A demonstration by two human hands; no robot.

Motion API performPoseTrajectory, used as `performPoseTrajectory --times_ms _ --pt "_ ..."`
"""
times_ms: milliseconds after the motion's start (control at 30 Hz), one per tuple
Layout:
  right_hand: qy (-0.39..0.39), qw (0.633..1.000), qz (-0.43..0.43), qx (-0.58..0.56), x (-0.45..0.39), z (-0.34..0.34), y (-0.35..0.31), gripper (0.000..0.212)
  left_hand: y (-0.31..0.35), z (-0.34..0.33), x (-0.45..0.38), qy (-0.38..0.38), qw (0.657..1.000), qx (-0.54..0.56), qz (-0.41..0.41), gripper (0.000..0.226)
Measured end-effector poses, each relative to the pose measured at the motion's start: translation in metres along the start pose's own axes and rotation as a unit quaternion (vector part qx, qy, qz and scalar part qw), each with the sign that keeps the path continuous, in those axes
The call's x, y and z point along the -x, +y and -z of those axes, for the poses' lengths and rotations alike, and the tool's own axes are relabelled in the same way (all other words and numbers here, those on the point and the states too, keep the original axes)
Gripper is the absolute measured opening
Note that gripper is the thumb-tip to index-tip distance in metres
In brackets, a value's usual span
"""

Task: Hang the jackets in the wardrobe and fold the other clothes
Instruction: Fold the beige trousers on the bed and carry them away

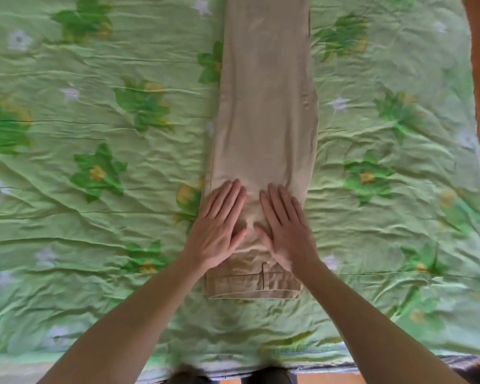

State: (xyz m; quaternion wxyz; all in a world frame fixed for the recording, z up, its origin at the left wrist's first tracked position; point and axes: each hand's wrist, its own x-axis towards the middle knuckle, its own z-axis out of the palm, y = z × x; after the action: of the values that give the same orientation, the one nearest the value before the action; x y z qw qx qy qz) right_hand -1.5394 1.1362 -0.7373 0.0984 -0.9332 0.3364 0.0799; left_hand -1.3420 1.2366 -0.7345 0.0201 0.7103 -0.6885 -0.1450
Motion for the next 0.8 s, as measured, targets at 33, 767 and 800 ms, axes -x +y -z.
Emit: performPoseTrajectory --times_ms 33,767,800 --pt "-0.003 1.000 -0.001 0.001 -0.002 -0.004 0.000 0.074 -0.002 -0.006 0.000 0.006 1.000 0.000 0.002 0.077" --pt "0.064 0.977 0.199 0.031 0.007 0.011 0.080 0.066 -0.054 0.012 0.008 -0.016 0.967 -0.038 -0.252 0.085" --pt "0.044 0.973 0.217 0.059 0.018 0.010 0.091 0.080 -0.062 0.014 0.016 -0.031 0.957 -0.056 -0.284 0.090"
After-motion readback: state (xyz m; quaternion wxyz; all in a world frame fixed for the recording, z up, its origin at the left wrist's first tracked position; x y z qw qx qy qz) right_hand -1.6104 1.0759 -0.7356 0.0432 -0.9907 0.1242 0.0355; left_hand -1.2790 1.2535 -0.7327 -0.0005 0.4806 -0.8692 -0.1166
